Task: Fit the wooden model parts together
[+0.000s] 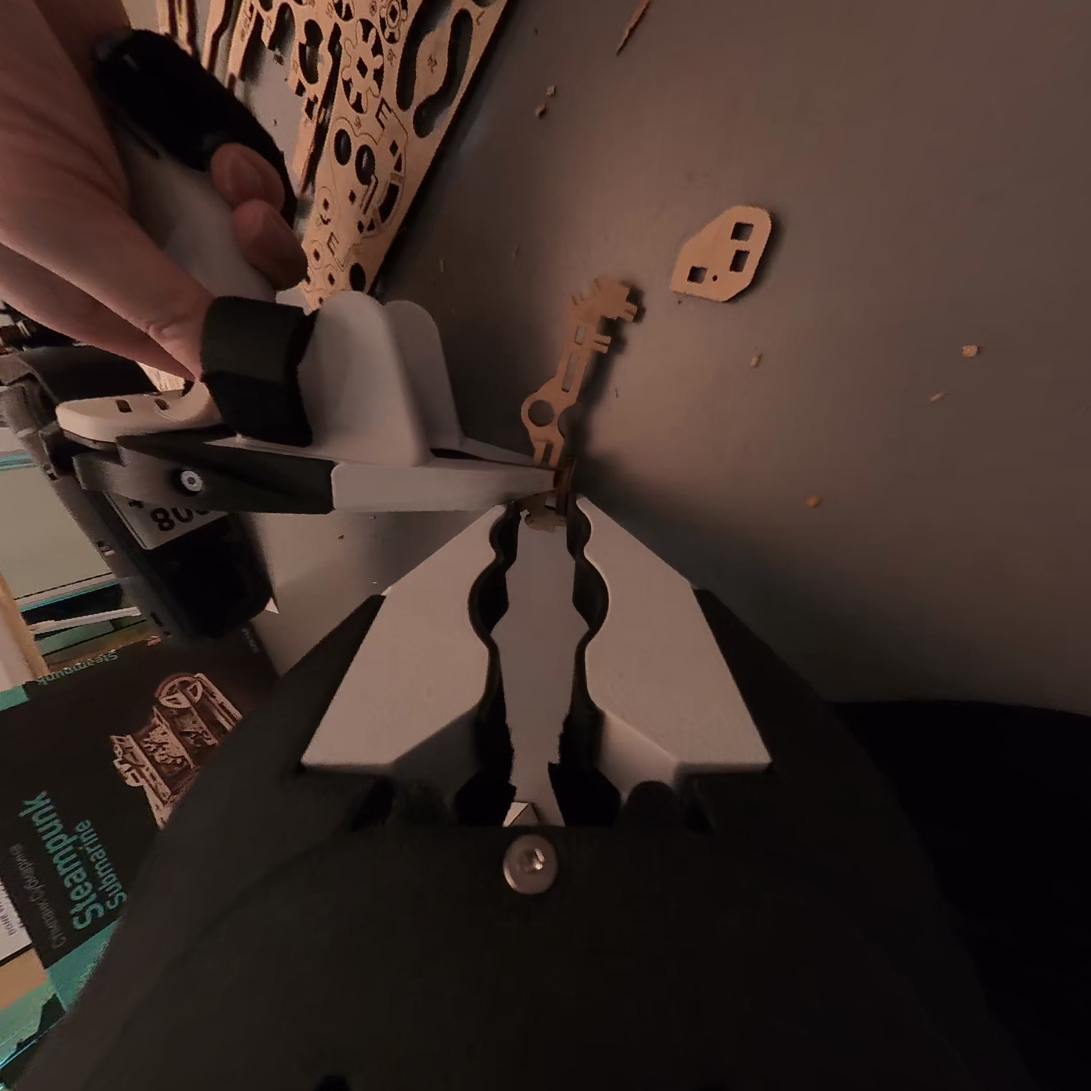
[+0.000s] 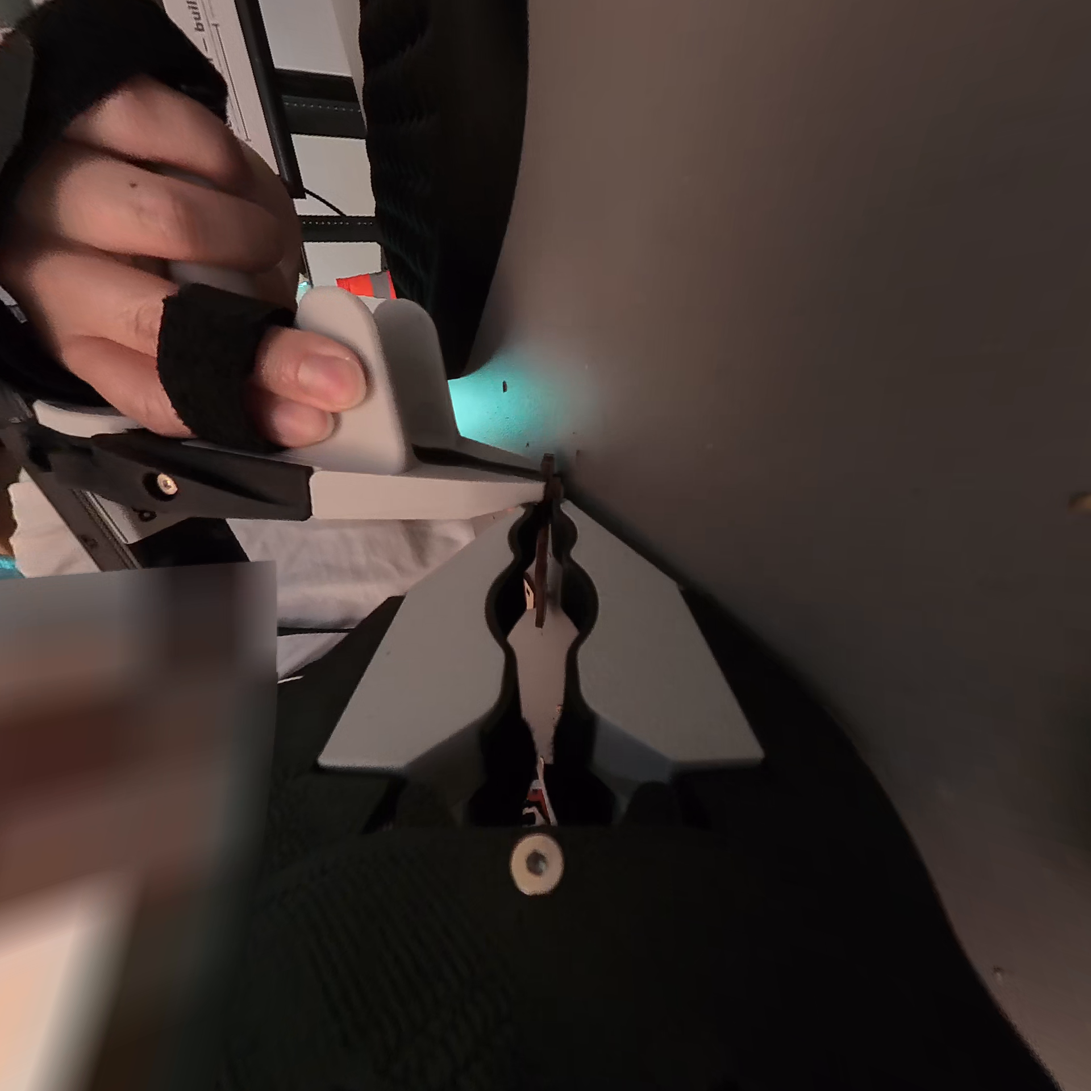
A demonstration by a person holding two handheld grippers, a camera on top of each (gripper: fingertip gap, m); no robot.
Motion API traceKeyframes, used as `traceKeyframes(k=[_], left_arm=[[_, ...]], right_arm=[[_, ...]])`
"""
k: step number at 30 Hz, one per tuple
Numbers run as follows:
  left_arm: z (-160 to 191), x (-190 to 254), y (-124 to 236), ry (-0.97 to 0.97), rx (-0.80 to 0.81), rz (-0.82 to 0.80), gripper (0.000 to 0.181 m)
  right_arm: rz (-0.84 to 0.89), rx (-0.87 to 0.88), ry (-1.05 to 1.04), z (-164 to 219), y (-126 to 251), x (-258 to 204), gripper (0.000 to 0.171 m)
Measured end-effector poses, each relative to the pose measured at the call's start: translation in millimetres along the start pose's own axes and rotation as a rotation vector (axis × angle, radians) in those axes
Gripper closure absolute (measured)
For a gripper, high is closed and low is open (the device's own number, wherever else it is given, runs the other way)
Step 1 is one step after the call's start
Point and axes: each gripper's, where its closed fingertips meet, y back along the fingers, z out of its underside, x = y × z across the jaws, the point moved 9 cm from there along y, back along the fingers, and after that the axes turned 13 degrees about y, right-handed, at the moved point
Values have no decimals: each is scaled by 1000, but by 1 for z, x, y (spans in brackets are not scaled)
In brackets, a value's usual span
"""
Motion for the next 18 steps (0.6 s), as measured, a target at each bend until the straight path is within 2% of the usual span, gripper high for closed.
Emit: traceKeyframes(k=[12,16,18], left_arm=[[0,1,0,2,2,-29,166],[2,1,-2,-12,-1,-75,166],[4,1,-1,-3,-3,-77,166]], right_arm=[[73,27,2,0,5,-5,168],[73,100,14,3,12,-3,168],[134,118,8,9,19,3,169]])
